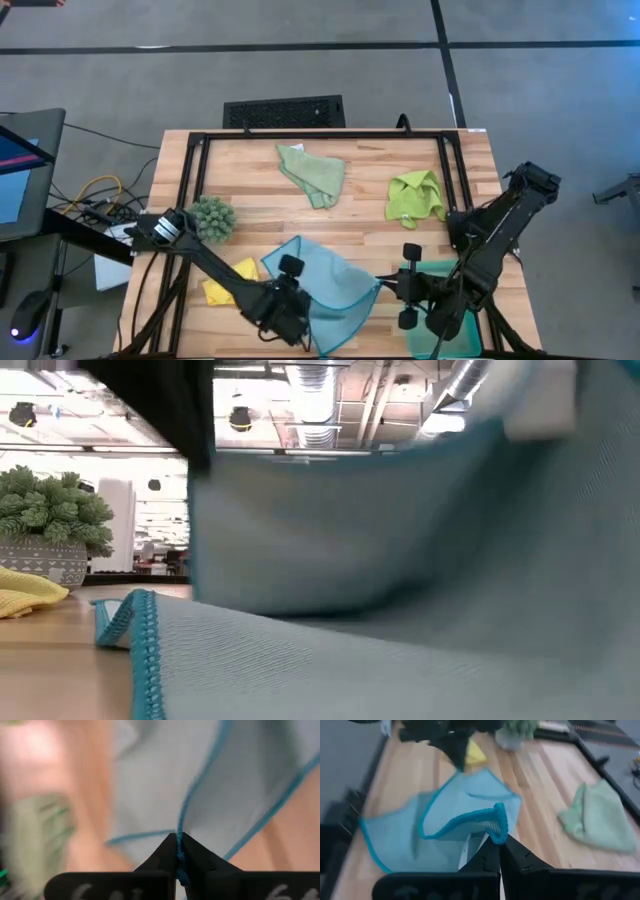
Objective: Fold microfiber towels
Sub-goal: Fold the blue microfiber cloth
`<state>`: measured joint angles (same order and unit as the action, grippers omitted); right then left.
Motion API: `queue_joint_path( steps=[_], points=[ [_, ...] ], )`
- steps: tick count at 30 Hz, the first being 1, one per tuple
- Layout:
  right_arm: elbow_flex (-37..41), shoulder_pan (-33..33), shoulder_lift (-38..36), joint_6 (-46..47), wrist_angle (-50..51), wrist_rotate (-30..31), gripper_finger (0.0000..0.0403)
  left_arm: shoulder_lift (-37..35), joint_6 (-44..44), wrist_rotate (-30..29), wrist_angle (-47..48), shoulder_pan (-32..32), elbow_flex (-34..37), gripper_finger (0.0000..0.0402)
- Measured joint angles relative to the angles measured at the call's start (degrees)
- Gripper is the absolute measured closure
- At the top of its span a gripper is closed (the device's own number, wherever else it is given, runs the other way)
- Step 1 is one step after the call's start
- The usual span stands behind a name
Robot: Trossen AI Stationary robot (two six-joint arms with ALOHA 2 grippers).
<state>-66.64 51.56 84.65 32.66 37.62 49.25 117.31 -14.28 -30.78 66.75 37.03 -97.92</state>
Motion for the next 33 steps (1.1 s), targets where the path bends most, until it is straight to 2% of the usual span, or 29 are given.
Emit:
queue_joint_path(
  steps=[5, 10, 12, 13, 16, 18, 22, 26, 31, 33],
  points=[
    [-8.6, 0.1, -1.8, -9.0, -0.2, 0.0, 0.0386, 0.0, -13.8, -9.3, 22.9, 6.0, -16.6, 0.04],
    [-18.7, 0.1, -2.7, -11.8, -0.8, -5.6, 0.0387, -1.2, -18.1, -13.7, 23.4, 12.3, -31.2, 0.0401],
    [-22.2, 0.2, -2.7, -14.3, -1.4, -6.8, 0.0386, -1.7, -20.2, -16.9, 23.1, 14.0, -36.8, 0.0401],
    [-23.6, 0.2, -2.7, -15.4, -1.6, -7.1, 0.0386, -2.7, -20.5, -19.2, 22.2, 15.1, -37.2, 0.0401],
    [-26.7, 0.1, -2.7, -17.6, -1.7, -7.3, 0.0386, -7.3, -21.9, -23.6, 20.0, 16.5, -33.9, 0.0401],
    [-27.1, -0.3, -3.1, -18.1, -0.7, -7.3, 0.0388, -9.6, -28.6, -24.5, 23.7, 16.2, -32.9, 0.0401],
    [-25.7, -3.4, -3.6, -12.6, 7.1, -7.1, 0.039, -13.6, -29.2, -25.7, 23.0, 12.9, -26.5, 0.0401],
    [-19.2, -8.0, -3.3, -2.8, 14.7, -7.0, 0.0387, -15.6, -29.8, -20.8, 23.3, 7.0, -16.9, 0.0401],
    [-7.2, -14.6, -3.8, 3.8, 17.5, -7.2, 0.0388, -16.4, -29.7, -19.4, 23.4, 0.0, -3.5, 0.0401],
    [-2.8, -17.9, -4.3, 5.4, 17.0, -7.1, 0.0389, -16.8, -29.7, -20.9, 23.1, -2.4, 1.2, 0.0401]
  ],
)
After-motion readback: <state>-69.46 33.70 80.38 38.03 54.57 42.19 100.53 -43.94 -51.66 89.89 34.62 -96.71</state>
